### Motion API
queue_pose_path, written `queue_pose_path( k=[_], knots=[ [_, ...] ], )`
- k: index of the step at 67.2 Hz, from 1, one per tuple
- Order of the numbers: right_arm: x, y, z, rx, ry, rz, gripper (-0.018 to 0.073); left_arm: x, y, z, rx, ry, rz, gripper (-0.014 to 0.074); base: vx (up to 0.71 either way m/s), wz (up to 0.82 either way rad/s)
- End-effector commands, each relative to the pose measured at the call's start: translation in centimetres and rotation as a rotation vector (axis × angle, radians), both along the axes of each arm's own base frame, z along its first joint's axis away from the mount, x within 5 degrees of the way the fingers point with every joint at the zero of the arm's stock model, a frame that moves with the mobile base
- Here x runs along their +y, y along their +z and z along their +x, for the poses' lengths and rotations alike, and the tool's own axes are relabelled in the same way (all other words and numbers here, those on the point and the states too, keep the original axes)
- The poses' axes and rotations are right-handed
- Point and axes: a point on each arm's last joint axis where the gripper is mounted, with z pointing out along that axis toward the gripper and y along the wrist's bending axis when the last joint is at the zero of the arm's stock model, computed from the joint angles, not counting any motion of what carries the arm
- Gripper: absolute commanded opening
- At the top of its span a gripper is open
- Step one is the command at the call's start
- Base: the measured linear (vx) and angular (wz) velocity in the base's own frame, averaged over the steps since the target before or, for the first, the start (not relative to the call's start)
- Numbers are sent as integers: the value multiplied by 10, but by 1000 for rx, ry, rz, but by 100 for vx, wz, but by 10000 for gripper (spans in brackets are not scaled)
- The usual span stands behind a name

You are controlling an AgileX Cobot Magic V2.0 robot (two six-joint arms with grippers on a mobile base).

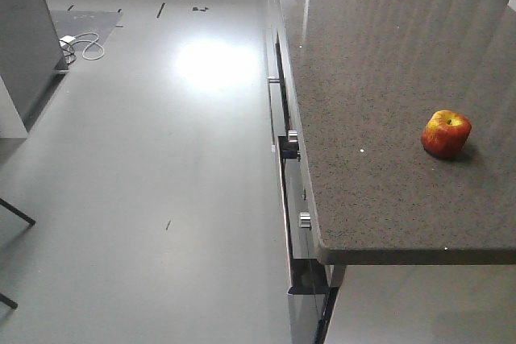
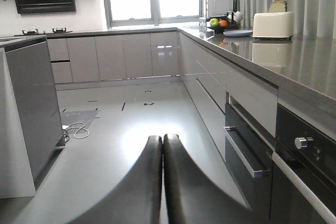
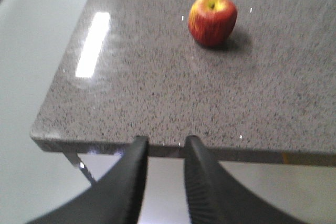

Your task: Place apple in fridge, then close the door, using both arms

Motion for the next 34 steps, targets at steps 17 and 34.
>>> queue_pose_path(
  k=[17, 34],
  knots=[
    [2, 10, 57, 114, 4, -13, 659, 0, 13, -3, -102, -4, -11, -6, 0, 0],
    [-12, 10, 101, 191, -84, 13, 673, 0, 13, -3, -102, -4, -11, -6, 0, 0]
  ],
)
